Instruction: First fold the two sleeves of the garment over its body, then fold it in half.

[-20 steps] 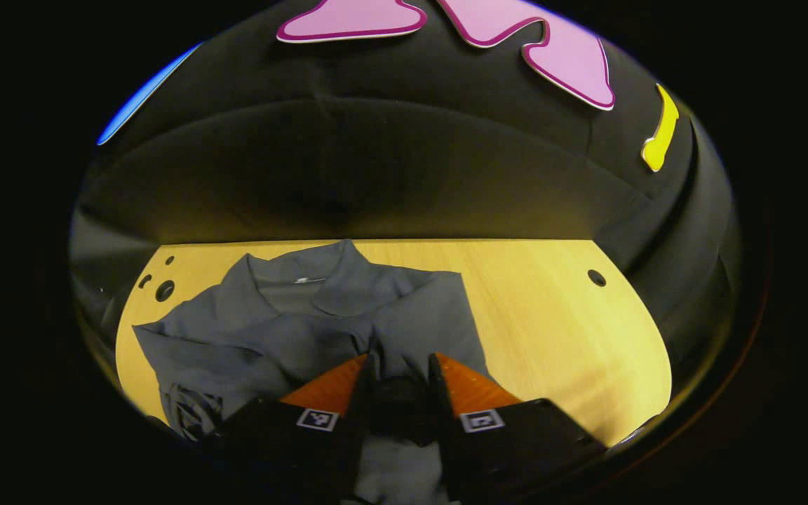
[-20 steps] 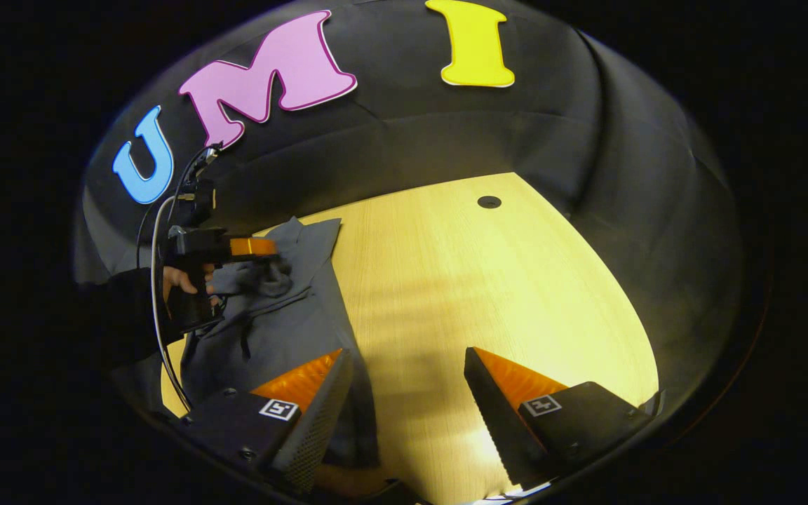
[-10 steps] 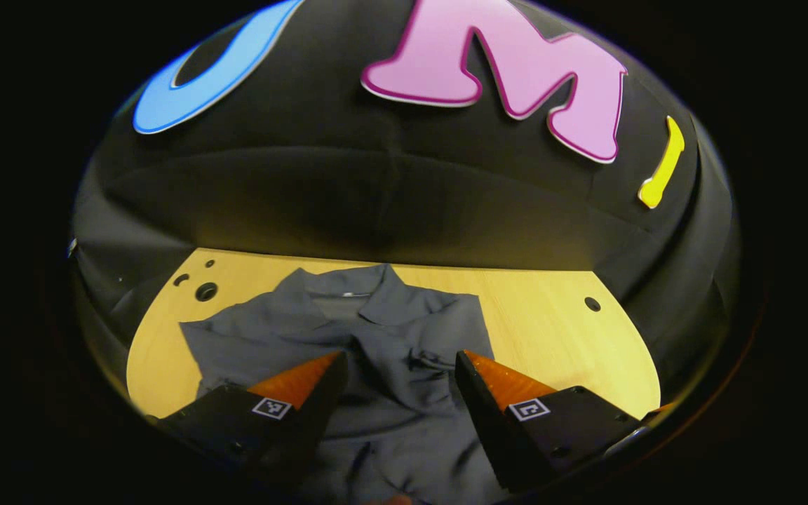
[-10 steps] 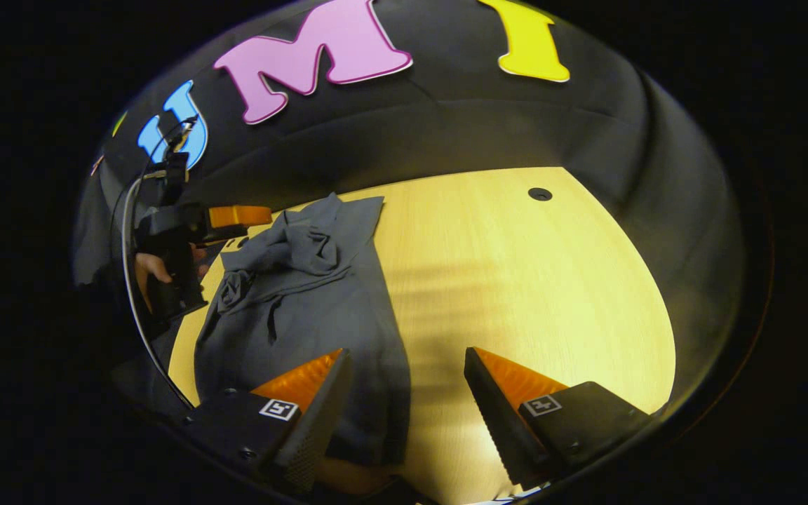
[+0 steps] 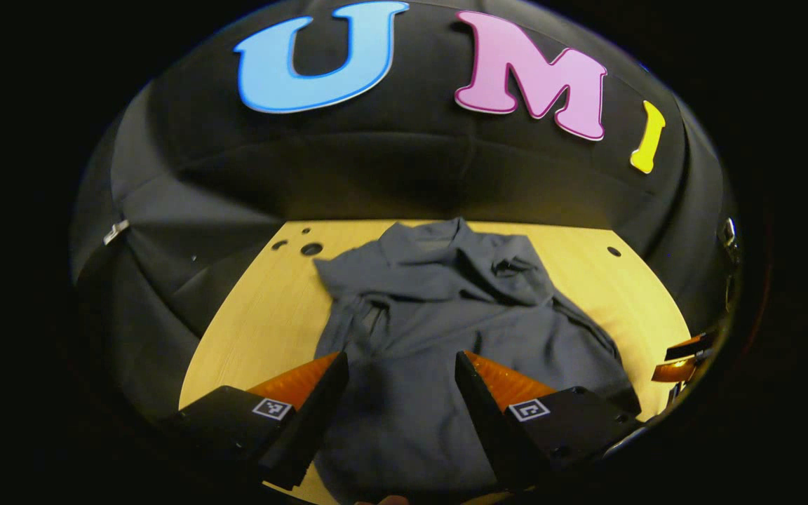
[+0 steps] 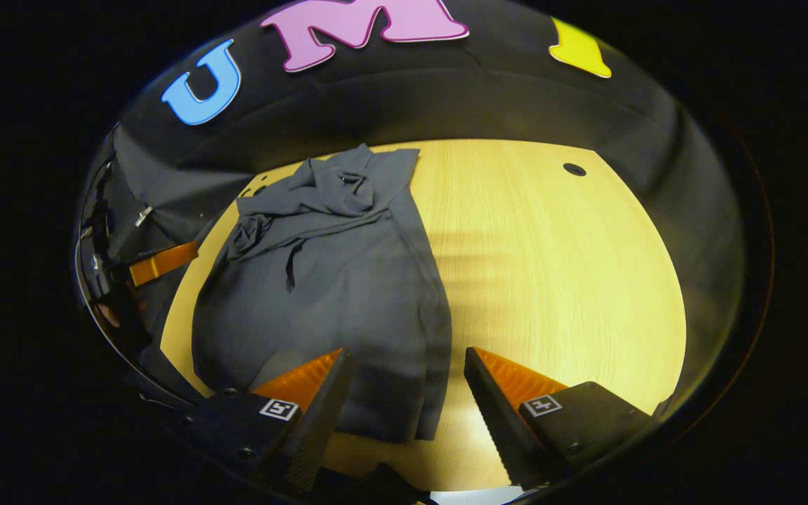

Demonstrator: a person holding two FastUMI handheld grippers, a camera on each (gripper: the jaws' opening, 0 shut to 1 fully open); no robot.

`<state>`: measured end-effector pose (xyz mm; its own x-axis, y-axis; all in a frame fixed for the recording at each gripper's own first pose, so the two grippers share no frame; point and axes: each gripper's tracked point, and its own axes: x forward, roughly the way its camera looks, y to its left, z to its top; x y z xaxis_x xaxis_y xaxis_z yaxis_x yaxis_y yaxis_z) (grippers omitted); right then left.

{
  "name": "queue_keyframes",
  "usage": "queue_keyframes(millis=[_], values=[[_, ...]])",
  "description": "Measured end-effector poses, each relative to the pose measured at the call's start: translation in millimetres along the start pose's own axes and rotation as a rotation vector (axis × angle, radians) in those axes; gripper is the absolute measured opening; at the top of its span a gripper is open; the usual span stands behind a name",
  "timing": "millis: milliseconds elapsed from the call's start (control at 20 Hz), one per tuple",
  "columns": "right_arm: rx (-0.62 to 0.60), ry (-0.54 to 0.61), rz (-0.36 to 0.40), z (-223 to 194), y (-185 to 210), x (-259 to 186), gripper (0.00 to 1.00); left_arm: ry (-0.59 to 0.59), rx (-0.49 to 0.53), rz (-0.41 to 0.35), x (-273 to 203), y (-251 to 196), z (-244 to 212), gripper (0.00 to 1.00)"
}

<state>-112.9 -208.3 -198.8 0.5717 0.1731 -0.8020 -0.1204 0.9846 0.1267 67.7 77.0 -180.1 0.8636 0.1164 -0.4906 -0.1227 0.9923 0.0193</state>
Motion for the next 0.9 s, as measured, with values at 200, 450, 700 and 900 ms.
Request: queue_keyframes(millis=[200, 450, 700, 900], values=[[0.014, 0.038, -0.017, -18.9, 5.1, 5.3, 0.99, 0.05, -0.079, 0.039, -26.9, 25.0, -57.2, 0.96], [0.014, 0.089, -0.062, -46.1, 3.8, 12.2, 0.99, 0.112, -0.079, 0.08, -44.2, 42.8, -114.1, 0.96], [0.021, 0.111, -0.081, -61.3, 7.1, 27.6, 0.99, 0.168, -0.095, 0.094, -49.7, 52.6, -152.7, 0.92], [0.034, 0.14, -0.099, -71.8, 6.8, 39.8, 0.99, 0.223, -0.108, 0.094, -49.0, 57.1, -174.7, 0.96]])
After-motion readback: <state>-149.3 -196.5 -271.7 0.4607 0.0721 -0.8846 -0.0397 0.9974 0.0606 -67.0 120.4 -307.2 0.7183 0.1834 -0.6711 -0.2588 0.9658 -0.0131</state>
